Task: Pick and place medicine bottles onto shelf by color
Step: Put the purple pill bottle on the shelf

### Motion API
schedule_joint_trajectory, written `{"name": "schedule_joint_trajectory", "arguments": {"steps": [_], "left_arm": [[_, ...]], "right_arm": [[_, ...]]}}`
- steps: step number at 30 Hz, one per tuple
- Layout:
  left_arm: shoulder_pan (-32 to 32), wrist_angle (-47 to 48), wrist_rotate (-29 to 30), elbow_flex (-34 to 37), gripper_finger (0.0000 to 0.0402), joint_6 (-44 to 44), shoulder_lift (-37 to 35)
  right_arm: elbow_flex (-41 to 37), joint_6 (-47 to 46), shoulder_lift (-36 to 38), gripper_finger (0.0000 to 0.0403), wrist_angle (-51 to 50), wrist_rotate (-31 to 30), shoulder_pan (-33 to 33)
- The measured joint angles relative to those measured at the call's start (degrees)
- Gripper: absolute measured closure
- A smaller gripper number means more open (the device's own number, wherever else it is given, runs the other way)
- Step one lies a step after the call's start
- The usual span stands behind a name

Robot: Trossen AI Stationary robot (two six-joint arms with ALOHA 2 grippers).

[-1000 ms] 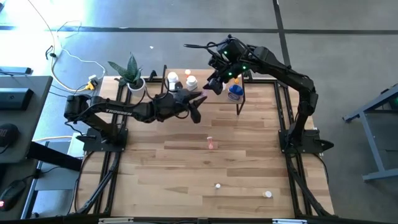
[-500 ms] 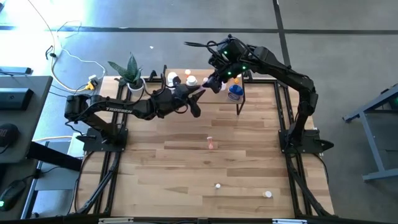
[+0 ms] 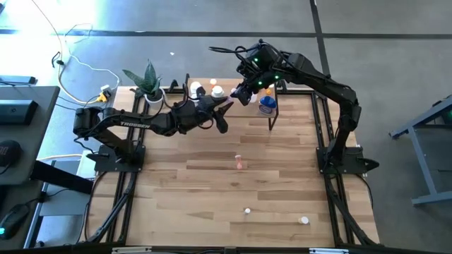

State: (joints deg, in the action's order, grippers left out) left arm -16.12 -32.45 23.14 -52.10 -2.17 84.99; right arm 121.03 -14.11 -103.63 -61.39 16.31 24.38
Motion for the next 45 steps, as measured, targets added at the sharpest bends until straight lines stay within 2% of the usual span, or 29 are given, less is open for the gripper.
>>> {"name": "schedule_joint_trajectory", "arguments": {"steps": [6,14,20,25,30,39,45], "left_arm": [[0.0,0.0,0.02,0.0,0.0304,0.02,0.02],[0.0,0.02,0.02,0.0,0.0304,0.02,0.02],[0.04,0.71,-0.02,-0.02,0.0276,-1.38,0.02],[0.04,3.39,0.21,-0.02,0.0233,-0.78,0.02],[-0.07,7.64,2.92,-0.02,0.02,3.91,-0.75],[-0.79,11.27,3.43,-0.02,0.0193,5.41,-5.78],[-0.76,14.04,3.1,-0.02,0.0193,4.99,-9.63]], "right_arm": [[0.0,0.01,0.0,0.0296,-0.04,-0.04,0.0],[0.0,0.02,0.0,0.0297,-0.06,-0.08,0.0],[0.0,0.13,-0.04,0.0297,-0.04,-0.4,0.0],[0.0,0.22,-0.04,0.0297,-0.79,-3.65,0.07],[0.0,1.24,-0.04,0.0297,-1.22,-8.01,0.71],[0.0,6.06,-0.87,0.0297,0.1,-21.72,4.17],[0.0,8.32,-3.93,0.0297,1.91,-23.12,6.32]]}}
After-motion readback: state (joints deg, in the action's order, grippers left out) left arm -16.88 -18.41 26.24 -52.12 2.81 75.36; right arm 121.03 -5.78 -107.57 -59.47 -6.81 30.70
